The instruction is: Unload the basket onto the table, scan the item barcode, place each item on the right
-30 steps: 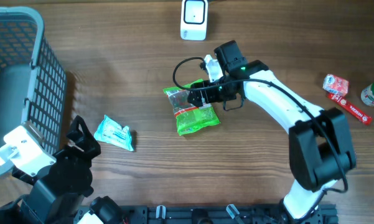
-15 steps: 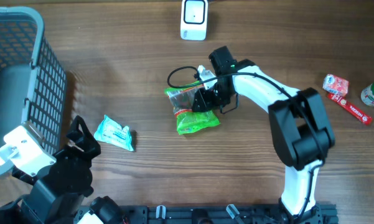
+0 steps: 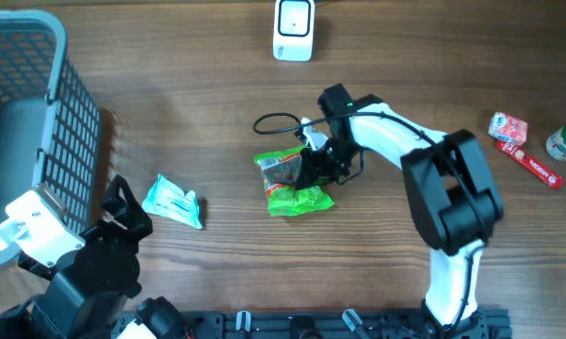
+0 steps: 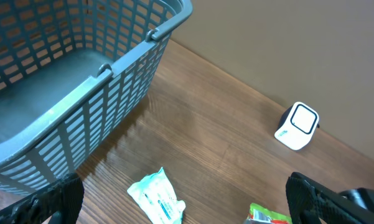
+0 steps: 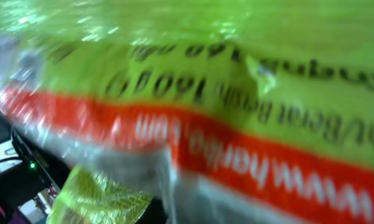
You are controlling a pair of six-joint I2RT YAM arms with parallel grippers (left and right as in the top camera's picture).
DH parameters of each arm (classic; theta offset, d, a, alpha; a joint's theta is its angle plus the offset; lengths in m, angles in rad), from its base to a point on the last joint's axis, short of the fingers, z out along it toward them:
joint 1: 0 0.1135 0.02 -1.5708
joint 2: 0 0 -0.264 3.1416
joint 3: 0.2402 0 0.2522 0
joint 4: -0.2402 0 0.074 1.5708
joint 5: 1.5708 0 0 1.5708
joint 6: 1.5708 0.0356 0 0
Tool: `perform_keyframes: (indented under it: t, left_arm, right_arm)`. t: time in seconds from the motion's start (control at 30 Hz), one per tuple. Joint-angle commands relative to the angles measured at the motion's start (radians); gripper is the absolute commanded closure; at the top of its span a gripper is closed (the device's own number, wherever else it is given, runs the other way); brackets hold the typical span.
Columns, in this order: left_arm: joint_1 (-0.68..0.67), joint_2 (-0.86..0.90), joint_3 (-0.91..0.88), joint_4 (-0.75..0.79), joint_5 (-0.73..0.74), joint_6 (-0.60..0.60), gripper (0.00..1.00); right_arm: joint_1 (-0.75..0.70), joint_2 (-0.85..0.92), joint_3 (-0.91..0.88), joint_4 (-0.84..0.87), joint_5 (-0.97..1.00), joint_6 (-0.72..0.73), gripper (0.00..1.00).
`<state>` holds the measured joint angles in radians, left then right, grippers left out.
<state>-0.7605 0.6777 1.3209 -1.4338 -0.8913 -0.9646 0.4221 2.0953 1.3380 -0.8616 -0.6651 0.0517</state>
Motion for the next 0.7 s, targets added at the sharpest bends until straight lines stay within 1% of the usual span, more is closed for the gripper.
perform_keyframes:
  t: [0.0, 0.13, 0.27, 0.43, 0.57, 0.63, 0.67]
  left_arm:
    - [-0.007, 0.006, -0.006, 0.001, -0.006, -0.012, 0.0]
    - [-0.007, 0.006, -0.006, 0.001, -0.006, -0.012, 0.0]
    - [-0.007, 0.006, -0.006, 0.001, -0.006, -0.012, 0.0]
    - [-0.007, 0.006, -0.006, 0.001, -0.006, -0.012, 0.0]
    - [-0.007, 0.006, -0.006, 0.001, -0.006, -0.012, 0.0]
    - [-0.007, 0.006, -0.006, 0.001, -0.006, -0.012, 0.0]
    - [-0.007, 0.006, -0.006, 0.001, -0.006, -0.012, 0.0]
  right_arm:
    - [-0.01, -0.201, -0.001, 0.004, -0.003, 0.004, 0.96]
    - [-0.01, -0.359, -0.001, 0.019, -0.003, 0.003, 0.96]
    - [-0.01, -0.461, -0.001, 0.093, -0.053, 0.0, 0.96]
    - [-0.01, -0.474, -0.004, 0.198, -0.114, -0.002, 0.96]
    - [-0.01, -0.469, -0.004, 0.301, -0.114, -0.065, 0.96]
    - [-0.01, -0.469, -0.004, 0.382, -0.076, -0.078, 0.96]
    - [-0.01, -0.469, -0.004, 0.417, -0.021, -0.077, 0.96]
